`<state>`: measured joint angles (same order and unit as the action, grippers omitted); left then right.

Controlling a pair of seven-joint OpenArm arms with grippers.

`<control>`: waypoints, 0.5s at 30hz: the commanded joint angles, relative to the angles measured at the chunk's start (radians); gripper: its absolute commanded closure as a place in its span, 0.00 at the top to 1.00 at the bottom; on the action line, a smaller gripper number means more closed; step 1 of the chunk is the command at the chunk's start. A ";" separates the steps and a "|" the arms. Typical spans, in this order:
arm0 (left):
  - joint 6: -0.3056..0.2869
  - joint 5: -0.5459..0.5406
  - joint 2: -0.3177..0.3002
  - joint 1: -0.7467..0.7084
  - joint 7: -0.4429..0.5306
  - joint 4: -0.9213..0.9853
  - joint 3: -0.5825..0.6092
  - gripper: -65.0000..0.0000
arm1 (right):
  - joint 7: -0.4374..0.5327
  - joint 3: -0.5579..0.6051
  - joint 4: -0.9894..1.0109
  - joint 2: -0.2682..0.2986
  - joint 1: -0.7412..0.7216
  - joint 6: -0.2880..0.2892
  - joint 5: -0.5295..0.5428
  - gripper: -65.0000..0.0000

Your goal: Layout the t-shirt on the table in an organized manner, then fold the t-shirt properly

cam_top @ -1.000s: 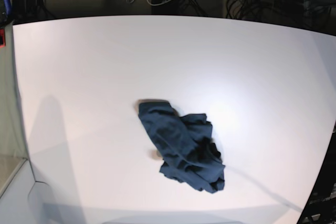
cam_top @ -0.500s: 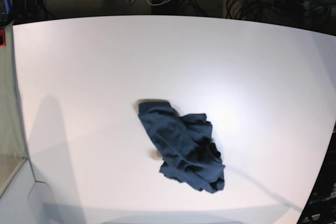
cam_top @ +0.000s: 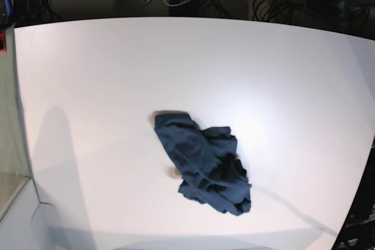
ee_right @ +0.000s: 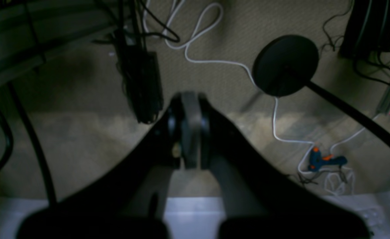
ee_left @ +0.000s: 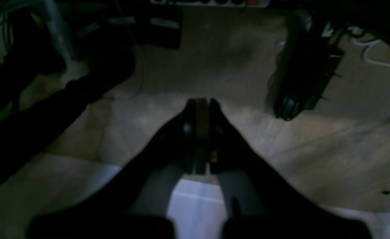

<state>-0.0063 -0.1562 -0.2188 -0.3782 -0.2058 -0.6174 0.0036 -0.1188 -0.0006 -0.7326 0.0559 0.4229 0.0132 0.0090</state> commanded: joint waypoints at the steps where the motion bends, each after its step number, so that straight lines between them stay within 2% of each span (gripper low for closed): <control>1: 0.002 0.000 -0.023 -0.063 -0.010 -0.072 -0.001 0.00 | 0.005 0.000 -0.028 0.015 0.035 -0.008 0.004 0.00; 7: 0.009 -0.001 -0.075 -0.301 -0.011 -0.493 -0.018 0.00 | -0.006 0.000 -0.391 0.051 0.230 -0.006 0.004 0.00; 11: 0.006 -0.001 -0.067 -0.411 -0.013 -0.714 -0.127 0.00 | -0.022 -0.002 -0.617 0.071 0.330 -0.006 0.004 0.00; 15: 0.002 -0.001 -0.067 -0.488 -0.059 -0.907 -0.212 0.00 | -0.097 -0.002 -0.815 0.097 0.397 -0.006 0.006 0.00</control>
<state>0.0021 -0.1539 -0.2829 -0.8566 -0.2909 -1.5105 -0.2100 -0.2363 0.0021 -1.5406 0.1482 0.8021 0.0093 0.0113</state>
